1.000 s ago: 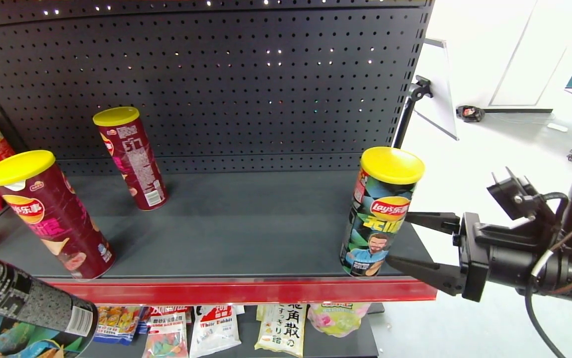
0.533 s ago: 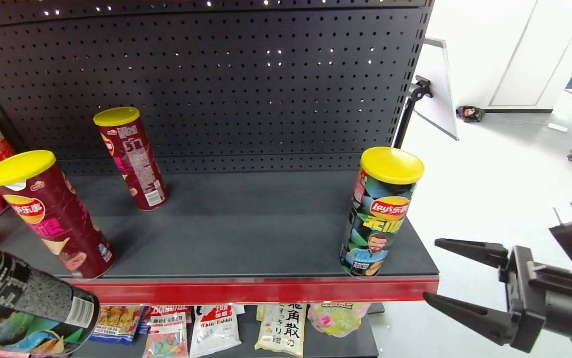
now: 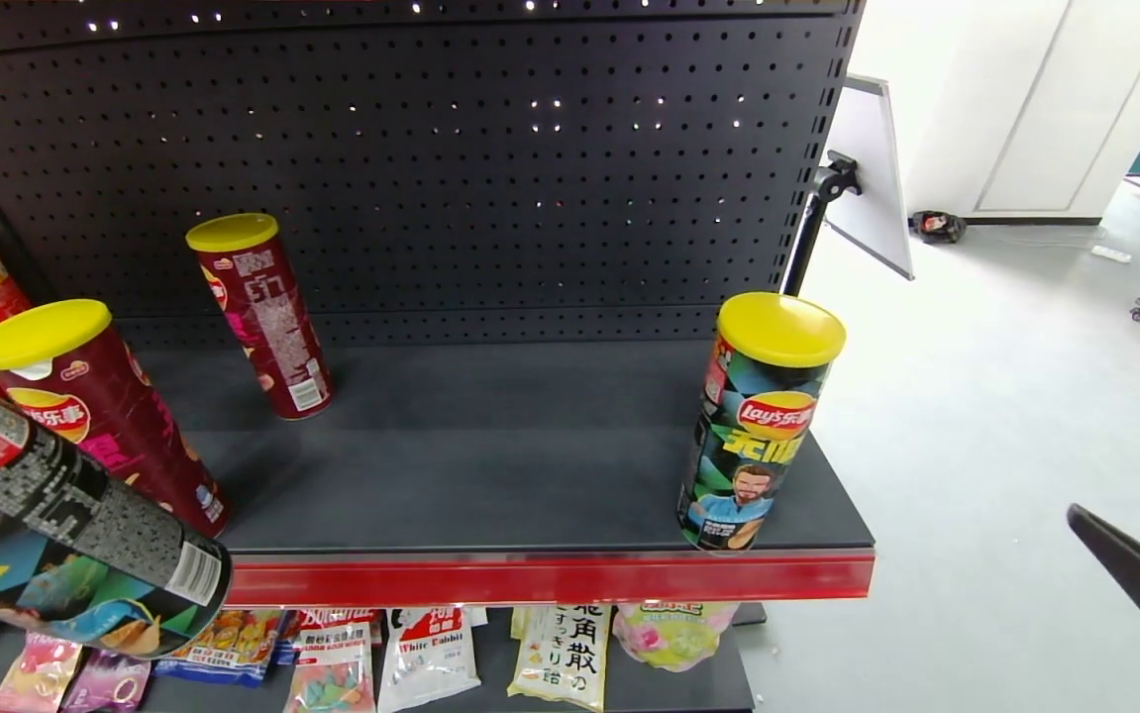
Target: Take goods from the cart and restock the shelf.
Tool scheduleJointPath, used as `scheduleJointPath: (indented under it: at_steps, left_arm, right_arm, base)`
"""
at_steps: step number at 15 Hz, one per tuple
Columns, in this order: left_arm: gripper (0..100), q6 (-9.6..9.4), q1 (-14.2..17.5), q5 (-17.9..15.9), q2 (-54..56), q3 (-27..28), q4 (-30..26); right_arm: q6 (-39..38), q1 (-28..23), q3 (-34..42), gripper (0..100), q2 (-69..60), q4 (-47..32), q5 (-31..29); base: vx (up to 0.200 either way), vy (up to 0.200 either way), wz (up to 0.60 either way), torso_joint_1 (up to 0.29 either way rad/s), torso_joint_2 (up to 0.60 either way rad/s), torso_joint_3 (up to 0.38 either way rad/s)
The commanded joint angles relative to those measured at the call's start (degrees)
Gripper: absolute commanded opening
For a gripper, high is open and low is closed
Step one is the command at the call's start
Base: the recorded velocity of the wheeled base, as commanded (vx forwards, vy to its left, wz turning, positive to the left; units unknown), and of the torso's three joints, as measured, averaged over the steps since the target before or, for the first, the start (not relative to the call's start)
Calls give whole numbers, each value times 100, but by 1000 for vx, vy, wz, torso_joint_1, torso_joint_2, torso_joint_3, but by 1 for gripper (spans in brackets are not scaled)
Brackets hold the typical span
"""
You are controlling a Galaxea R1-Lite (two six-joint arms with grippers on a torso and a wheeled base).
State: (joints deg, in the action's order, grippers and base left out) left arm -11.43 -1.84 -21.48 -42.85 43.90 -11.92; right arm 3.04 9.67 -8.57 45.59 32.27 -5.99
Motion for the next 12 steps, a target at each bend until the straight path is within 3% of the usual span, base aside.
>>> scheduleJointPath:
  at_steps: [1,3,5,7,9,10,12]
  left_arm:
    - [0,1,0,-146,-189,5,15]
    - [0,1,-9,-410,-241,5,15]
    - [0,27,-9,-436,-250,-22,15]
    - [0,36,-9,-436,-233,-118,23]
    - [0,212,0,-436,-215,-154,102]
    - [0,273,0,-436,-215,-162,164]
    - [0,379,0,-436,-241,-171,305]
  right_arm:
    - [180,-79,-857,100,-1764,-2093,-500]
    - [180,-316,-1516,100,-2397,-3956,-597]
    - [180,-492,-1393,100,-2678,-4273,-623]
    - [180,-1028,-831,100,-3074,-4378,-632]
    - [189,-2048,-769,100,-2968,-4369,-553]
    - [250,-2329,-699,100,-3030,-4378,-386]
    - [373,-2153,-57,100,-3909,-4299,1047]
  base:
    - [0,0,0,0,0,0]
    - [0,0,0,0,0,0]
    - [0,0,0,0,0,0]
    - [0,0,0,0,0,0]
    - [0,0,0,0,0,0]
    - [0,0,0,0,0,0]
    - [0,0,0,0,0,0]
